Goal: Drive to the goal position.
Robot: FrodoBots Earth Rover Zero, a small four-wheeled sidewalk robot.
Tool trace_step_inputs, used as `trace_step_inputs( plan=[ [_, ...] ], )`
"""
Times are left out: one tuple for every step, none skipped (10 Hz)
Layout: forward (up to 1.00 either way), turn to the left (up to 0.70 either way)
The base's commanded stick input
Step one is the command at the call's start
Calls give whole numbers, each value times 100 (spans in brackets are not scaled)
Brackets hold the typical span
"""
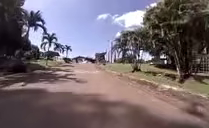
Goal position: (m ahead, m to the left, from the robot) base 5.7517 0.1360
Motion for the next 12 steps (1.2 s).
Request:
trace_step_inputs(
  plan=[
    [70,0],
    [70,0],
    [70,0],
    [70,0],
    [70,0],
    [70,0],
    [70,0],
    [70,0],
    [70,0],
    [70,0],
    [70,0],
    [70,0]
  ],
)
